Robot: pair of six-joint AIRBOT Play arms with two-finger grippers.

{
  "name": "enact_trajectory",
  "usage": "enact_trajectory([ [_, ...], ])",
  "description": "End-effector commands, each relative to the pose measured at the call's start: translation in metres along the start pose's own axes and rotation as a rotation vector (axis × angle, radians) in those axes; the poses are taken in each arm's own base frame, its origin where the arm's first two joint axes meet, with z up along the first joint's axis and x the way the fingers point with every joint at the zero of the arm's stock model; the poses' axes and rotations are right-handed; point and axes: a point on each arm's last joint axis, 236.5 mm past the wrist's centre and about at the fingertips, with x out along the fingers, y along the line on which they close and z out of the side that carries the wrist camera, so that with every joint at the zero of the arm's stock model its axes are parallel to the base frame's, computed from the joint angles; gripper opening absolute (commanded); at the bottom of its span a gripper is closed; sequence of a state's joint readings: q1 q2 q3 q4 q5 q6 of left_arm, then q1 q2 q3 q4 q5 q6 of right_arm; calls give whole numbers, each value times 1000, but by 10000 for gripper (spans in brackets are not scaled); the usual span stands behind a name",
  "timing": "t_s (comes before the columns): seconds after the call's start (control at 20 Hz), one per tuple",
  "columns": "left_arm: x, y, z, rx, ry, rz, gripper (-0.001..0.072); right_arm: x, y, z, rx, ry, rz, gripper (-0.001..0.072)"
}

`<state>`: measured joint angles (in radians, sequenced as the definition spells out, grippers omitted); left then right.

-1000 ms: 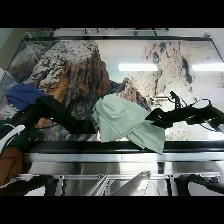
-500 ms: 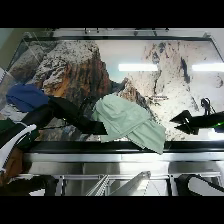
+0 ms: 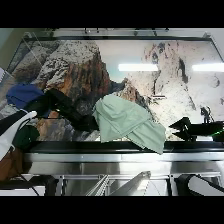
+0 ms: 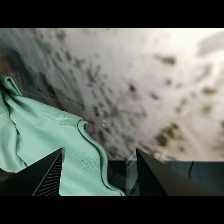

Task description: Fold the shirts.

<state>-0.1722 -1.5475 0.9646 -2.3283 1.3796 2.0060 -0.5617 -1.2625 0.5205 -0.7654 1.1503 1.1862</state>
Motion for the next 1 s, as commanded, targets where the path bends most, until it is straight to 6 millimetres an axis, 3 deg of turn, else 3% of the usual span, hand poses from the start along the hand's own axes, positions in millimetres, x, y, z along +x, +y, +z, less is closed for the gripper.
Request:
enact_trajectory([
  [0.0,-35,30,5,-68,-136,1,713,14,3,-8,-12,9,2,502],
  [0.15,-40,51,-1,-134,-193,-26,712,44,24,-29,-71,61,6,500],
  [0.3,-30,42,3,-126,-188,-98,712,72,39,-49,-121,121,-4,496],
  [0.35,-22,38,3,-119,-168,-107,712,79,38,-53,-129,133,-12,407],
  [0.4,-12,34,1,-106,-138,-111,712,83,39,-55,-154,143,-11,246],
  [0.5,10,29,-2,-86,-83,-100,712,84,39,-58,-165,152,-8,189],
  [0.55,21,29,1,-76,-71,-83,712,84,40,-57,-175,151,-7,83],
  [0.65,42,20,10,-33,-32,-69,712,84,41,-60,-173,160,-1,32],
  [0.85,73,-17,32,84,55,-97,692,82,56,-69,-181,195,65,25],
  [0.9,78,-26,33,112,87,-106,620,81,58,-71,-186,202,76,25],
  [0.95,81,-32,33,131,111,-114,252,81,58,-72,-187,208,79,25],
])
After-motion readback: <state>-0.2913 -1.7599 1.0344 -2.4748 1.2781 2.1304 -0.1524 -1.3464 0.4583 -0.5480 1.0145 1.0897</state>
